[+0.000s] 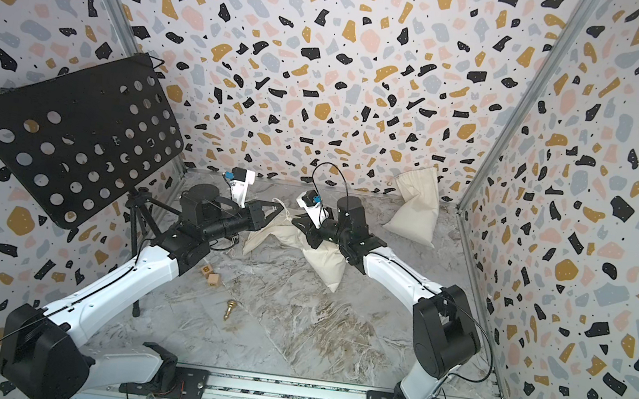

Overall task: Close the soil bag
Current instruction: Frap the soil bag at the center of the board.

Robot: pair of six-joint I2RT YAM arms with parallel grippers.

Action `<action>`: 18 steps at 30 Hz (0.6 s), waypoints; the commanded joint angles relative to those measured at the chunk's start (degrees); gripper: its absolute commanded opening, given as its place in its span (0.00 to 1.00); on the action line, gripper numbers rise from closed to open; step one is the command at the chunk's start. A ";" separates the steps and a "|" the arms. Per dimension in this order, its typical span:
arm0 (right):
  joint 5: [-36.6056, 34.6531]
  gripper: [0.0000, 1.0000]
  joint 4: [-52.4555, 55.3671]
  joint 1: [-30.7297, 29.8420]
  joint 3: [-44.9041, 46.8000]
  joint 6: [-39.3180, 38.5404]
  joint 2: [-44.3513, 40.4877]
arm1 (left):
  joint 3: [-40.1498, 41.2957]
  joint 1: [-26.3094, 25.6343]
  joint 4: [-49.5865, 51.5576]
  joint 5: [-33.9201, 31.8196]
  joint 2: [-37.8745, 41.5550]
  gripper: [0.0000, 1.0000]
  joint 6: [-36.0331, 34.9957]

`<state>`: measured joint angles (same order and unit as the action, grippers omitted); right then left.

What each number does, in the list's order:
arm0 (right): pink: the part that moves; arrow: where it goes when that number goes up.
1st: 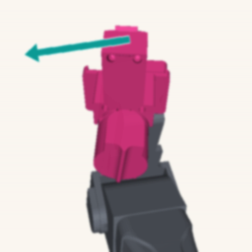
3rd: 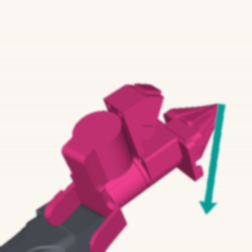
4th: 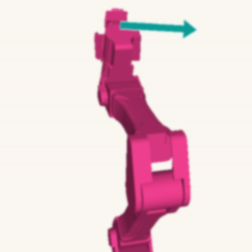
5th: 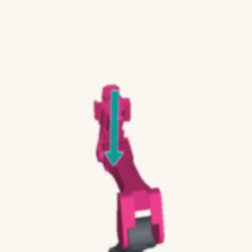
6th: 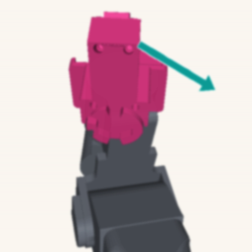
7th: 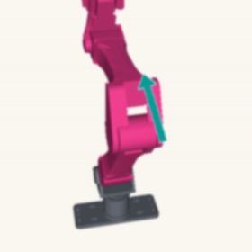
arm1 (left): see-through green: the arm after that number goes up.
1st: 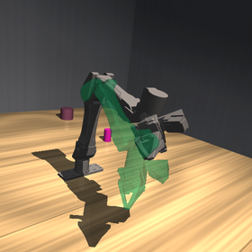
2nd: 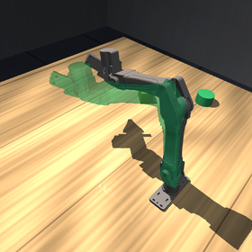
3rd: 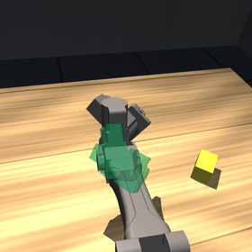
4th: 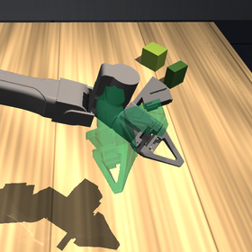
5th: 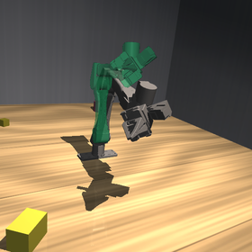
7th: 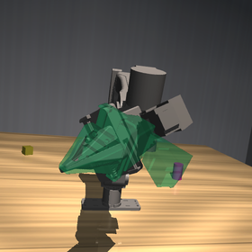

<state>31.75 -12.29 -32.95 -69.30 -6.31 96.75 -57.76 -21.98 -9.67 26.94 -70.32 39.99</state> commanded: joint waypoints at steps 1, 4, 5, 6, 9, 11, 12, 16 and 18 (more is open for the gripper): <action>-24.15 0.14 21.53 10.11 6.52 5.99 6.40 | -9.01 3.54 -20.06 -2.26 11.62 0.00 -1.48; -25.55 0.17 21.75 10.61 6.80 7.23 5.81 | -8.29 3.82 -20.46 -2.49 11.25 0.00 -0.67; -25.85 0.18 21.89 10.74 6.83 7.53 5.64 | -7.99 3.94 -20.91 -2.57 11.12 0.00 -0.41; -26.06 0.18 22.12 10.87 6.78 7.73 5.49 | -7.68 4.19 -21.36 -2.62 11.09 0.00 -0.04; -26.43 0.20 22.83 10.89 6.57 7.44 4.81 | -6.97 4.47 -21.94 -2.80 10.87 0.00 0.29; -26.32 0.21 23.01 10.89 6.67 6.73 4.22 | -6.56 4.49 -21.90 -3.21 10.50 0.00 0.48; -26.23 0.22 22.92 10.89 6.83 6.27 3.66 | -6.43 4.49 -21.93 -3.25 10.23 0.00 0.55; -26.50 0.22 21.09 10.89 8.53 4.82 1.48 | -5.25 4.63 -22.63 -3.23 9.13 0.00 1.26; -27.74 0.23 20.67 10.89 8.93 4.85 0.61 | -4.61 4.74 -22.67 -2.92 8.58 0.00 1.27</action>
<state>20.97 -6.37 -27.73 -64.12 -1.96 95.00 -57.84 -19.75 -12.29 25.89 -67.92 40.51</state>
